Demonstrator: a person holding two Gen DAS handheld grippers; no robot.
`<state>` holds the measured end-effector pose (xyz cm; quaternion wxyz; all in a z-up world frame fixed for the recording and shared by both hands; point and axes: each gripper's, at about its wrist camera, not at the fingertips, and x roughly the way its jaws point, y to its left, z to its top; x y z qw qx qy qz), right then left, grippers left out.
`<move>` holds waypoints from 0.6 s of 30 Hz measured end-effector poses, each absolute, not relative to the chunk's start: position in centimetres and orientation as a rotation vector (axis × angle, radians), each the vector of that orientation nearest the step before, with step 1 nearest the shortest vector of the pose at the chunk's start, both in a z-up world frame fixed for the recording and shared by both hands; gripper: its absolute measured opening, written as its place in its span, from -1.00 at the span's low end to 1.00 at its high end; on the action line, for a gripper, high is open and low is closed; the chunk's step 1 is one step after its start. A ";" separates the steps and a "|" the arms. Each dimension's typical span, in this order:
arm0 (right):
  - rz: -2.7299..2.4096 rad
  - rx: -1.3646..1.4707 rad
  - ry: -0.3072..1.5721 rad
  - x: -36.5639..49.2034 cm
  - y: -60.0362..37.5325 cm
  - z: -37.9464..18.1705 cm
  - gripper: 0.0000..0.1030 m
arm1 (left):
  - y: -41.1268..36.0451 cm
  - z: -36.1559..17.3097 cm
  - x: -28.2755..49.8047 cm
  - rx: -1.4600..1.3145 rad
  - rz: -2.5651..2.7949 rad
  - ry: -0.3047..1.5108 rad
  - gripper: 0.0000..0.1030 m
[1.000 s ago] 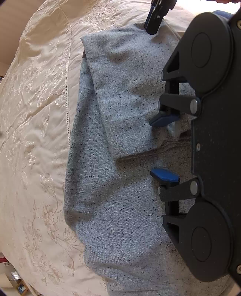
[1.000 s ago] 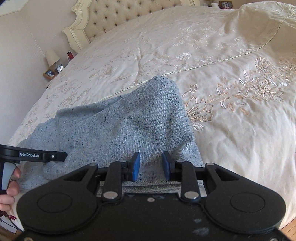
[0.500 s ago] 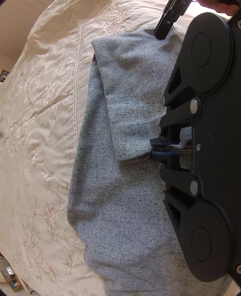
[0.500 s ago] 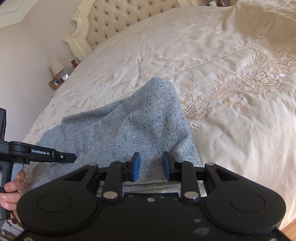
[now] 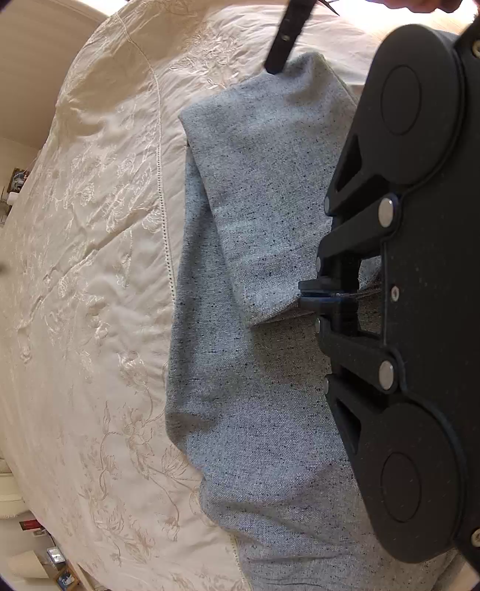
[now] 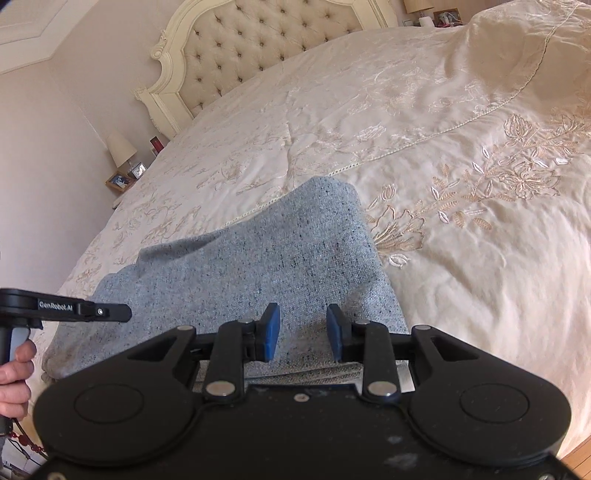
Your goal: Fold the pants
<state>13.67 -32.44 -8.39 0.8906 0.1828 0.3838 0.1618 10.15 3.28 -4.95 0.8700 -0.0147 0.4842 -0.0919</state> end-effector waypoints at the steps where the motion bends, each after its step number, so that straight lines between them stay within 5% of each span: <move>1: 0.332 0.391 0.783 13.9 -32.6 -8.2 -0.39 | 3.2 -5.3 10.2 -0.027 -0.187 1.019 -0.94; 9: 0.273 0.400 0.775 19.2 -32.1 -7.5 -0.39 | 2.6 -6.9 10.5 0.015 -0.165 1.025 -0.91; 14: 0.195 0.395 0.909 22.4 -32.9 -10.7 -0.55 | 2.3 -6.3 10.1 0.062 -0.172 1.008 -0.86; 18: 0.184 0.423 0.852 20.2 -33.9 -8.9 -0.39 | 3.1 -5.0 9.4 0.076 -0.154 0.966 -0.83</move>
